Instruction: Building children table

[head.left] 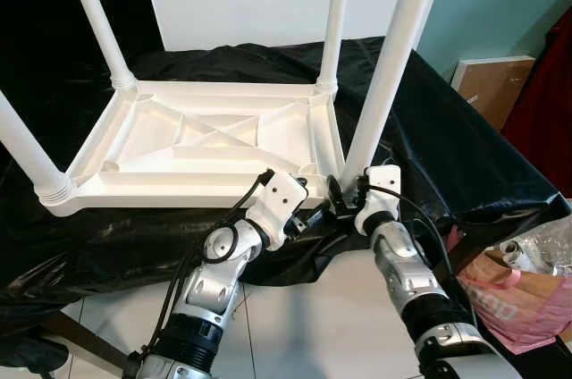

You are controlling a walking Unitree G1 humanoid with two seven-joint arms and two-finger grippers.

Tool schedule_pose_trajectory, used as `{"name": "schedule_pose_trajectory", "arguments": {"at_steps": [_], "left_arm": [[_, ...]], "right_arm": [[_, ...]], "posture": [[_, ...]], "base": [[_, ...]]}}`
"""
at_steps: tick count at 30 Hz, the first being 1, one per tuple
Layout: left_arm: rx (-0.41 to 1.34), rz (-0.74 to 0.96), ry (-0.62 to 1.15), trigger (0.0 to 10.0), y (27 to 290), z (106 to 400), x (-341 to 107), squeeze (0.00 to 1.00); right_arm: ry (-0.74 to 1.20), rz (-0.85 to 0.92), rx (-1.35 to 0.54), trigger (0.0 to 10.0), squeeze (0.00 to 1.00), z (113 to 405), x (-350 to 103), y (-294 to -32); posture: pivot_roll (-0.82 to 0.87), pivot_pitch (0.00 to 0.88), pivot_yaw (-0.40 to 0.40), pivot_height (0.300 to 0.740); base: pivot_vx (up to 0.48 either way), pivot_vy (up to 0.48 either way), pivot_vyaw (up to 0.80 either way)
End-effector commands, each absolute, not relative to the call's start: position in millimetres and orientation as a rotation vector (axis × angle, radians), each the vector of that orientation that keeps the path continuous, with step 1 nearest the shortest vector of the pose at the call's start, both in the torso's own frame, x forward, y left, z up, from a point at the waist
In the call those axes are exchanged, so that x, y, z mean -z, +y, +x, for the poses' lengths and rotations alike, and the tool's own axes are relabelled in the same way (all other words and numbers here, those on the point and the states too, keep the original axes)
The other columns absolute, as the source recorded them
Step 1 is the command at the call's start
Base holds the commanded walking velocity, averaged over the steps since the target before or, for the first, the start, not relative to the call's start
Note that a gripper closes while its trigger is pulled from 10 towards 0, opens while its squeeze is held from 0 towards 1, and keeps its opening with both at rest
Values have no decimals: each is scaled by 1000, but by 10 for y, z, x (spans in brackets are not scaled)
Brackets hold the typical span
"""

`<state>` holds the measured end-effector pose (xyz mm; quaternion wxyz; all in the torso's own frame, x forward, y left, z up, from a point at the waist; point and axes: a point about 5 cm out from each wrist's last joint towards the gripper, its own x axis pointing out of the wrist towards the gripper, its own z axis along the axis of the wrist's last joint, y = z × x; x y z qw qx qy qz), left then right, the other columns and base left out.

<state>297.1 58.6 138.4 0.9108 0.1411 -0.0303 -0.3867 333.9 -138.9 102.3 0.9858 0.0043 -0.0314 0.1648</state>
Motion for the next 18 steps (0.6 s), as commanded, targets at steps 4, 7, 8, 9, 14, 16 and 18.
{"name": "schedule_pose_trajectory", "arguments": {"at_steps": [4,7,8,9,14,16,18], "left_arm": [[725,308,-62,10000,598,3003,-1352,0],[742,311,-63,10000,577,3002,-1355,0],[745,312,-63,10000,576,3004,-1357,0],[746,312,-64,10000,577,3007,-1358,0],[747,314,-65,10000,577,3005,-1361,0],[747,315,-66,10000,576,3001,-1363,0],[746,316,-67,10000,580,2994,-1363,0]], "right_arm": [[-75,6,-399,10000,1000,3336,-1040,-1468],[-56,-44,-542,10000,0,3417,-1106,-1450],[-53,-58,-582,10000,0,3445,-1135,-1423],[-53,-65,-604,10000,0,3462,-1154,-1404],[-54,-85,-625,10000,0,3503,-1192,-1369],[-44,-91,-636,0,0,3518,-1189,-1365],[-36,-102,-646,0,0,3519,-1175,-1363]], "posture": [[-47,0,-28,740],[-57,0,-15,740],[-57,0,-13,740],[-56,0,-12,740],[-52,0,-11,740],[-43,0,-15,740],[-33,0,-19,740]], "base": [[0,0,0],[0,0,0],[0,0,0],[0,0,0],[0,0,0],[0,0,0],[0,0,0]]}}
